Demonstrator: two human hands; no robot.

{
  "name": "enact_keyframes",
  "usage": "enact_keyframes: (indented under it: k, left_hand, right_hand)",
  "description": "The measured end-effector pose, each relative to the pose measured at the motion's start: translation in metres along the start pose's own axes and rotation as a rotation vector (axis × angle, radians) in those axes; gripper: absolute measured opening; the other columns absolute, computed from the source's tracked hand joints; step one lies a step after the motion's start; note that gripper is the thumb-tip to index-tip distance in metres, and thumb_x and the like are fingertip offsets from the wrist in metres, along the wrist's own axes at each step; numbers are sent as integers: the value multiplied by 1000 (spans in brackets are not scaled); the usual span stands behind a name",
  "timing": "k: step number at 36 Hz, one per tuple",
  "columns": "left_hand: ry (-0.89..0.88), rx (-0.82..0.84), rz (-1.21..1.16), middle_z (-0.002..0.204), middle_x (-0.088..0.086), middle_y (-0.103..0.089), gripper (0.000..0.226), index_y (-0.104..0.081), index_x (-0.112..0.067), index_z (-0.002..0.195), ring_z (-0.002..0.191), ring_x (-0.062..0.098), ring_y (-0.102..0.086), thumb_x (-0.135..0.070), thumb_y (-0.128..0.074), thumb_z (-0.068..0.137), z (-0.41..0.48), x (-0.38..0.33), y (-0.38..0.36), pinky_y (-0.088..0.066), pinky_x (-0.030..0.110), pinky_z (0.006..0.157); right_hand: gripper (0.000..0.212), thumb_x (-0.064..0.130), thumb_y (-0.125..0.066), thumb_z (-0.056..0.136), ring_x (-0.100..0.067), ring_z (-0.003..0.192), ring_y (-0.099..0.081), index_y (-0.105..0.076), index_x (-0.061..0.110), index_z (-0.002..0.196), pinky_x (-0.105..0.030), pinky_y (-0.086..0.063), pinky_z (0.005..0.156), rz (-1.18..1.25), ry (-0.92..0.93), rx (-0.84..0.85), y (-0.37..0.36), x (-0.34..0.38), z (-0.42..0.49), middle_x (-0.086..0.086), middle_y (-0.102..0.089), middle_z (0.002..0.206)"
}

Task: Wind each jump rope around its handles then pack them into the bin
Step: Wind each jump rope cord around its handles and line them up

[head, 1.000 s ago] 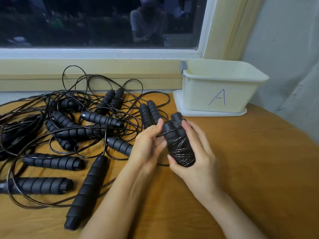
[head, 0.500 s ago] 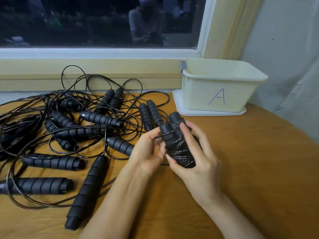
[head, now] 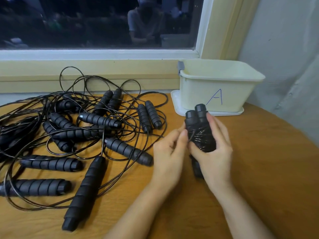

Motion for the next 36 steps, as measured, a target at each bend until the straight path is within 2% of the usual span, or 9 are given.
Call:
enact_keyframes:
  k: [3, 7, 10, 17, 21, 24, 26, 30, 36]
  left_hand:
    - [148, -60, -169, 83, 24, -66, 45, -54, 15, 78, 79, 18, -63, -24, -55, 100, 9, 11, 16, -52, 33, 74]
    - [274, -145, -188, 86, 0, -76, 31, -68, 5, 84, 88, 11, -70, -21, -58, 97, 16, 23, 36, -55, 30, 84]
    - [314, -165, -260, 85, 2, -74, 19, -68, -4, 91, 87, 18, -68, -20, -59, 96, 16, 27, 43, -54, 38, 88]
    - [390, 25, -359, 111, 3, -73, 27, -61, -12, 125, 98, 14, -68, -16, -51, 100, 19, 24, 28, -55, 28, 81]
    - [502, 98, -549, 108, 9, -72, 37, -64, -14, 121, 91, 14, -70, -32, -53, 91, 14, 23, 15, -56, 26, 74]
    - [598, 82, -693, 108, 16, -72, 43, -64, -10, 123, 88, 19, -70, -27, -61, 84, 11, 27, 14, -58, 27, 72]
    - [568, 96, -589, 116, 14, -71, 38, -65, -11, 124, 95, 19, -68, -18, -63, 87, 14, 30, 20, -56, 28, 75]
    - [455, 55, -443, 104, 3, -74, 34, -71, -11, 112, 88, 10, -68, -3, -71, 80, 19, 29, 33, -52, 19, 65]
    - [296, 115, -384, 103, 8, -75, 39, -72, -13, 108, 102, 23, -69, -10, -73, 68, 25, 15, 38, -56, 29, 85]
  right_hand:
    - [78, 18, -86, 71, -6, 125, -51, -53, 12, 141, -2, -34, 98, -101, 82, 81, -8, 4, 2, -2, -52, 141]
    - [79, 28, -88, 69, -5, 121, -54, -54, 21, 140, -8, -43, 91, -256, 166, 179, -19, 15, -2, 7, -50, 144]
    - [75, 33, -86, 70, -8, 121, -57, -54, 25, 137, -19, -51, 86, -261, 178, 225, -25, 17, -7, 10, -49, 146]
    - [71, 36, -87, 66, -13, 116, -62, -45, 31, 124, -23, -54, 77, -301, 154, 200, -24, 17, -7, 9, -51, 145]
    - [71, 35, -87, 64, -8, 111, -58, -48, 31, 123, -31, -58, 69, -314, 198, 220, -27, 23, -10, 12, -51, 139]
    - [71, 37, -85, 63, -10, 104, -61, -47, 31, 123, -36, -59, 63, -313, 212, 245, -31, 24, -13, 12, -49, 135]
    - [70, 38, -85, 63, -14, 100, -64, -47, 30, 122, -34, -58, 59, -329, 230, 261, -32, 26, -14, 10, -50, 134]
    - [72, 36, -87, 63, -12, 104, -63, -48, 31, 122, -29, -57, 60, -333, 248, 275, -34, 27, -16, 10, -51, 135]
    - [100, 47, -82, 64, -5, 112, -58, -24, 49, 145, -23, -53, 78, -233, 128, 330, -37, 25, -16, 14, -56, 134]
Point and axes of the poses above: each hand's wrist, its own z-axis towards the middle knuckle, its own y-axis out of the back of the hand, x = y × z, the point moved 9 cm from there along z, towards the middle knuckle
